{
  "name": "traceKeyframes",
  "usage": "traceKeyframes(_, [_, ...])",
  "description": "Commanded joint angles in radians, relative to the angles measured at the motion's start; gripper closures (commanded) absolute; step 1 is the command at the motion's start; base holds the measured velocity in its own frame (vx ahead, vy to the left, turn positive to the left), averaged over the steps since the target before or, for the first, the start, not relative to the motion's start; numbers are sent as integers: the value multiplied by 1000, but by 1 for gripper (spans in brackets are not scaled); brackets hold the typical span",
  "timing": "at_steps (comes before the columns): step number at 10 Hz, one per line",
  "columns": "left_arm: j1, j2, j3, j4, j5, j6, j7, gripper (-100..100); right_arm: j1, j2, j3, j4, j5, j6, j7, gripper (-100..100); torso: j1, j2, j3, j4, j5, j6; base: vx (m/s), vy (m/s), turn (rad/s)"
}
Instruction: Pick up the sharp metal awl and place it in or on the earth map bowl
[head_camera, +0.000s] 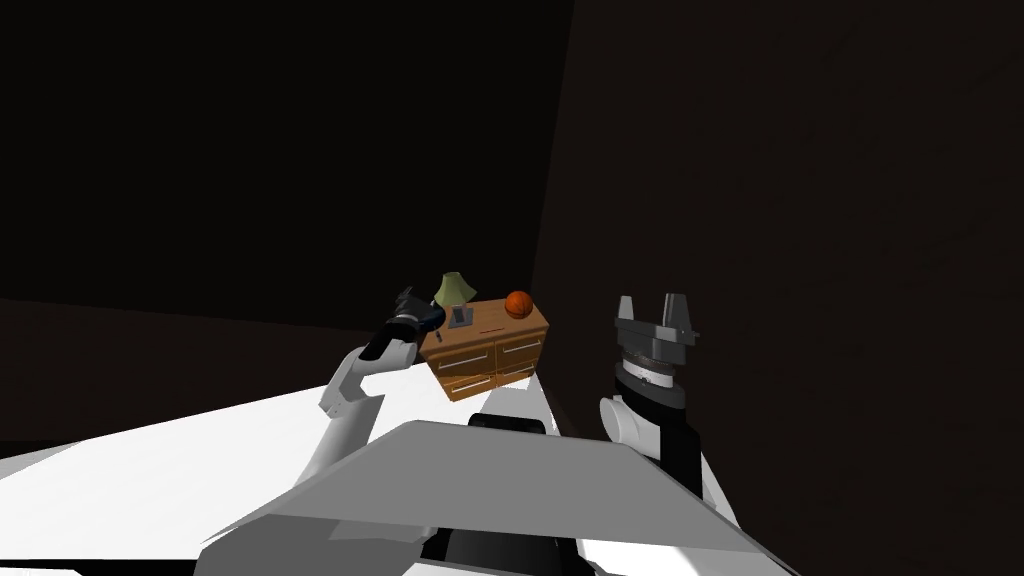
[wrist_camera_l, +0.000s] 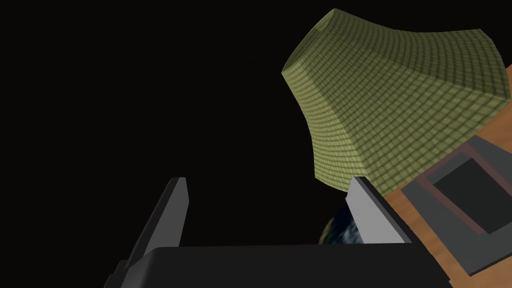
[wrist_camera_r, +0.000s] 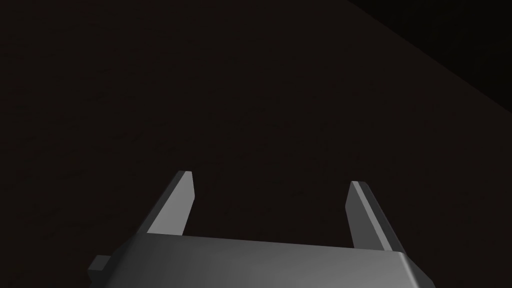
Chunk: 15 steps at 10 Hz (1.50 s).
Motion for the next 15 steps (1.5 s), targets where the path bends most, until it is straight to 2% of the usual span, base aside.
traceKeyframes(1, [-20,2,20,27,10,50,42,-100,0,0,0,0,0,0,0,0,0,0,0,0,0,0,64,-41,91])
traceKeyframes(2, [-20,2,20,27,10,80,42,-100,0,0,0,0,0,0,0,0,0,-1,-1,0,0,0,56,-32,56])
traceKeyframes(3, [-36,-1,35,49,18,119,75,-100,0,0,0,0,0,0,0,0,1,-1,-1,0,0,0,61,-39,84])
traceKeyframes(4, [-36,-1,35,49,18,134,75,-100,0,0,0,0,0,0,0,0,0,-1,-1,0,0,0,52,-42,56])
traceKeyframes(5, [-52,-4,51,71,26,174,107,-100,0,0,0,0,0,0,0,0,0,0,0,0,0,0,54,-41,115])
traceKeyframes(6, [-52,-4,51,71,26,187,107,-100,0,0,0,0,0,0,0,0,0,-1,0,0,0,0,47,-31,52])
traceKeyframes(7, [-67,-9,65,93,35,225,138,-100,0,0,0,0,0,0,0,0,1,0,0,0,0,0,71,-26,80])
traceKeyframes(8, [-67,-9,65,93,35,239,138,-100,0,0,0,0,0,0,0,0,1,-1,-1,0,0,0,60,-26,59])
traceKeyframes(9, [-81,-14,79,116,44,270,167,-100,0,0,0,0,0,0,0,0,1,-1,-1,0,0,0,59,-30,104])
traceKeyframes(10, [-81,-14,79,116,44,290,167,-100,0,0,0,0,0,0,0,0,1,-1,-1,0,0,0,54,-31,64])
traceKeyframes(11, [-95,-21,93,138,54,327,195,-100,0,0,0,0,0,0,0,0,1,-1,0,0,0,0,65,-24,122])
traceKeyframes(12, [-95,-21,93,138,54,339,195,-100,0,0,0,0,0,0,0,0,1,-1,-1,0,0,0,54,-30,56])
traceKeyframes(13, [-107,-29,106,159,63,378,221,-100,0,0,0,0,0,0,0,0,1,-1,-1,0,0,0,68,-33,85])
traceKeyframes(14, [-107,-29,106,159,63,387,221,-100,0,0,0,0,0,0,0,0,1,-1,-1,0,0,0,56,-28,64])
traceKeyframes(15, [-119,-39,118,181,73,422,245,-100,0,0,0,0,0,0,0,0,1,-1,-1,0,0,0,58,-36,101])
